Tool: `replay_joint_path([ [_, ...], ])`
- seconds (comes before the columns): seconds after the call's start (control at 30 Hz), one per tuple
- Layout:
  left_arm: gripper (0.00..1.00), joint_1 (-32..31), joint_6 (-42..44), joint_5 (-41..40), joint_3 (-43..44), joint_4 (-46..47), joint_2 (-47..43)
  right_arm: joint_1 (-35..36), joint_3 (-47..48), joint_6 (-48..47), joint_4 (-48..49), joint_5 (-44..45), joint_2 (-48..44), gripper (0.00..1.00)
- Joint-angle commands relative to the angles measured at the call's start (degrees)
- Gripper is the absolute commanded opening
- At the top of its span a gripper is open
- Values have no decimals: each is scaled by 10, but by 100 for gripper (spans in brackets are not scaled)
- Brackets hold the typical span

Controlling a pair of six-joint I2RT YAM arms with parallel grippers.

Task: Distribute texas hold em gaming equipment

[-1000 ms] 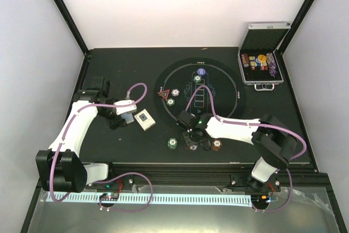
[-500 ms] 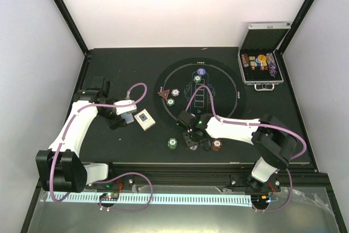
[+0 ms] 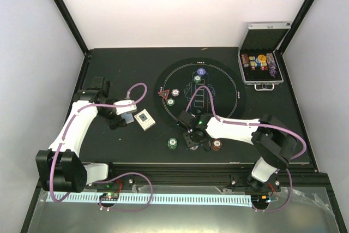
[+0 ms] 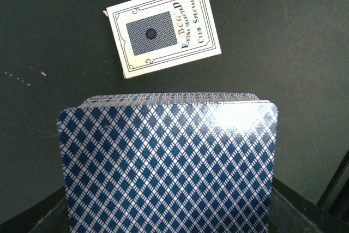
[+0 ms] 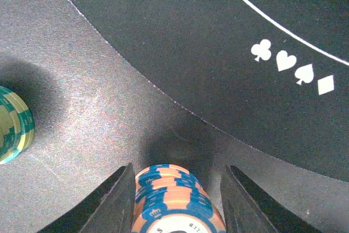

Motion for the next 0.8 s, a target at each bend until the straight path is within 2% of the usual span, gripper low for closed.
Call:
replay_joint_path([
  [0.0, 2, 5, 12, 0, 18, -8, -10, 2, -3, -1, -4, 10, -5, 43],
  [0.3, 2, 5, 13, -1, 20, -10, -10, 2, 16, -3, -22, 13, -23, 23],
  [0.43, 2, 4, 13, 0, 18, -9, -10, 2, 32, -6, -36, 15, -27, 23],
  [0.47, 2, 4, 14, 0, 17, -10, -10, 2, 34, -7, -39, 18, -26, 29],
  [0.53, 2, 5, 13, -1, 15, -10, -10, 2, 37, -6, -44, 23, -23, 49],
  [0.77, 2, 4, 16, -3, 16, -8, -11, 2, 23, -1, -43, 20, -32, 63],
])
